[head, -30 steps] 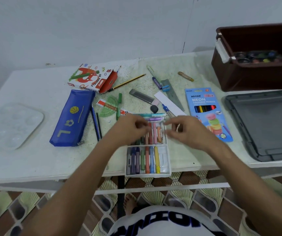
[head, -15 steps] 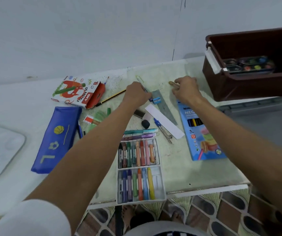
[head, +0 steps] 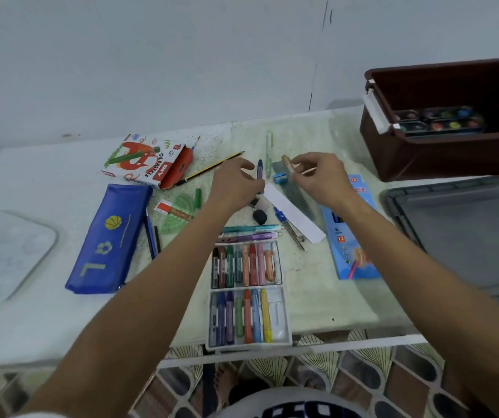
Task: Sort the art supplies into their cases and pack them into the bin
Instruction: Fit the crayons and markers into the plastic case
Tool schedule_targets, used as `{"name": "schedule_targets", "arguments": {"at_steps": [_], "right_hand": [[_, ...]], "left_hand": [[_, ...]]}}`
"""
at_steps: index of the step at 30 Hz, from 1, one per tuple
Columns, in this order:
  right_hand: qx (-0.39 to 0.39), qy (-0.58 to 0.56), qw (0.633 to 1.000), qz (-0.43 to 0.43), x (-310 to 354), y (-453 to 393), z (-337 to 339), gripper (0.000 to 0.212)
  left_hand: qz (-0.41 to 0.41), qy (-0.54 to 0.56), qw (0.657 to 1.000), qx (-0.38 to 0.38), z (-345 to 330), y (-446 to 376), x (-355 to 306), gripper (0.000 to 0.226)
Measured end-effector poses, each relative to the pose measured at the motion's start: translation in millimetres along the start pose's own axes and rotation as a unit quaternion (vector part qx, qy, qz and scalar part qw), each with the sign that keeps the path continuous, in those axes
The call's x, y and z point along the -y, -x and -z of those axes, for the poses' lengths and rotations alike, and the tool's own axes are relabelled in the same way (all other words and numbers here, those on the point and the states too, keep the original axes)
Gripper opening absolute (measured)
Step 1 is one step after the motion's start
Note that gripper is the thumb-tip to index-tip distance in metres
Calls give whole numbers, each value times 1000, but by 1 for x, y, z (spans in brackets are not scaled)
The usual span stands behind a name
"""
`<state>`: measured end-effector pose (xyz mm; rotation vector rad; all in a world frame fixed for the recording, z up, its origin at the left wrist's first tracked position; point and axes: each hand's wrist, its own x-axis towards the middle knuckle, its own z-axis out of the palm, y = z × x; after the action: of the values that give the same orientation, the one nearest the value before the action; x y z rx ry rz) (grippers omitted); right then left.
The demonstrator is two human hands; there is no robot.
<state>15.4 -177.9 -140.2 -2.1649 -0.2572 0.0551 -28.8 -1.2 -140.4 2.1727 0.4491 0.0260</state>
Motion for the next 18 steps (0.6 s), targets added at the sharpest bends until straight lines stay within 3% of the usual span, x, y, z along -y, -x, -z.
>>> {"name": "schedule_targets", "arguments": {"at_steps": [5,12,18], "right_hand": [[62,-59,996,0,10,84,-3,21],[149,-77,985,-32,4,195,1,16],[78,-1,997,0,3,223,-13,19]], "left_hand": [[-27,-21,999,1,14,87,16,35],[8,-16,996,93,16,196,35,29],[9,-13,995,95,2,215,37,32]]}}
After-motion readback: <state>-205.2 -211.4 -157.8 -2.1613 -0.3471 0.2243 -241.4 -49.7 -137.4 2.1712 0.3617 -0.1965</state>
